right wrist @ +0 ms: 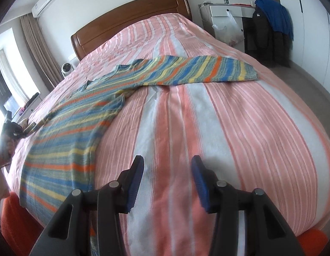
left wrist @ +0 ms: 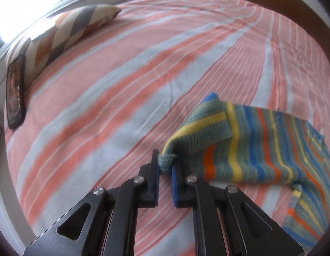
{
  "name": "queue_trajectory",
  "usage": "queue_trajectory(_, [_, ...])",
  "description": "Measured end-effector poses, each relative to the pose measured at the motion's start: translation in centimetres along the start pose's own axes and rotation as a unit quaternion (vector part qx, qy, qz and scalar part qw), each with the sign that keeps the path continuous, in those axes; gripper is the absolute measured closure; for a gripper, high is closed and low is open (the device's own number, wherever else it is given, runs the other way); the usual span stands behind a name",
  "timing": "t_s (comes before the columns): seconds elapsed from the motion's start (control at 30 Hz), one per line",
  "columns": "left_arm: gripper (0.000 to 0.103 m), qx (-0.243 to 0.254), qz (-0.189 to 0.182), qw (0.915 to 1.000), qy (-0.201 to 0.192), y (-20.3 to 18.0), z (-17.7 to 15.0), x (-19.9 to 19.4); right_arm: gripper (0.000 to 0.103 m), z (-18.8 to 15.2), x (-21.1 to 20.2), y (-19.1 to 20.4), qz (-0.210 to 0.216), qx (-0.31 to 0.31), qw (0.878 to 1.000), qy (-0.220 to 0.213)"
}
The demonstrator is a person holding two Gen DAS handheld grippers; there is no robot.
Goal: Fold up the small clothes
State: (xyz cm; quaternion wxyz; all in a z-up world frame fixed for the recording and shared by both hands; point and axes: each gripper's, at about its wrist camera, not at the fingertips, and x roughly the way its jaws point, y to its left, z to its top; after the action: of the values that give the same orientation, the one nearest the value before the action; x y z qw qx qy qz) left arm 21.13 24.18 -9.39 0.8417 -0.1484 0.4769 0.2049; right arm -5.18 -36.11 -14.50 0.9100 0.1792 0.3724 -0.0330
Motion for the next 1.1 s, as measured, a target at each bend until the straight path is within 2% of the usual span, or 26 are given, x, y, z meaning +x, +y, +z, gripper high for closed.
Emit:
queue_trajectory(0.17, [0.096, 0.005, 0.007, 0.9999, -0.011, 0.2, -0.9, 0.4, 0.057, -0.1, 0.2, -0.3, 0.001, 0.001, 1.0, 0.002])
queue_trajectory(0.4, [0.094, 0.007, -0.023, 0.9997, -0.006, 1.1, -0.6, 1.2, 0.054, -0.2, 0.7, 0.2, -0.012, -0.008, 1.0, 0.004])
queue_trajectory(0.5, [0.083, 0.001, -0.033, 0.9994, -0.005, 2.0, -0.5, 1.0, 0.053, -0.3, 0.8, 0.4, -0.016, -0.011, 1.0, 0.004])
queue_trajectory(0.53, [0.076, 0.001, -0.028, 0.9996, -0.009, 2.3, -0.6, 0.7, 0.053, -0.3, 0.8, 0.4, -0.016, -0.011, 1.0, 0.004])
queue_trajectory(0.57, [0.063, 0.001, -0.019, 0.9997, -0.015, 2.8, -0.8, 0.3, 0.053, -0.3, 0.8, 0.4, -0.016, -0.012, 1.0, 0.004])
queue_trajectory(0.63, [0.051, 0.007, 0.003, 0.9996, -0.029, 3.6, -1.5, -0.6, 0.053, -0.3, 0.8, 0.4, -0.016, -0.012, 1.0, 0.004])
queue_trajectory(0.73, [0.049, 0.025, 0.0, 0.9991, -0.034, 4.6, -2.9, -2.2, 0.053, -0.3, 0.7, 0.5, -0.016, -0.012, 1.0, 0.004])
queue_trajectory(0.77, [0.045, 0.03, -0.005, 0.999, -0.034, 4.8, -3.4, -2.7, 0.053, -0.3, 0.7, 0.5, -0.017, -0.012, 1.0, 0.004])
queue_trajectory(0.8, [0.043, 0.036, -0.016, 0.9986, -0.034, 5.0, -4.3, -3.6, 0.053, -0.3, 0.6, 0.5, -0.019, -0.012, 1.0, 0.003])
queue_trajectory(0.87, [0.029, 0.049, -0.048, 0.997, -0.036, 5.0, -6.0, -5.2, 0.053, -0.2, -0.1, 0.8, -0.033, -0.022, 0.999, -0.013])
queue_trajectory(0.93, [0.019, 0.067, -0.084, 0.9934, -0.04, 4.6, -7.9, -6.5, 0.047, 0.1, -1.0, 1.1, -0.037, -0.029, 0.998, -0.035])
queue_trajectory(0.97, [0.015, 0.077, -0.098, 0.9913, -0.043, 4.2, -8.9, -6.9, 0.041, 0.3, -1.3, 1.2, -0.04, -0.031, 0.998, -0.045])
queue_trajectory(1.0, [0.014, 0.085, -0.108, 0.9895, -0.045, 3.9, -9.7, -7.0, 0.037, 0.4, -1.5, 1.2, -0.046, -0.033, 0.997, -0.052])
queue_trajectory(1.1, [0.013, 0.099, -0.118, 0.9873, -0.04, 2.8, -11.2, -5.7, 0.036, 0.9, -0.8, 0.7, -0.061, -0.027, 0.997, -0.05])
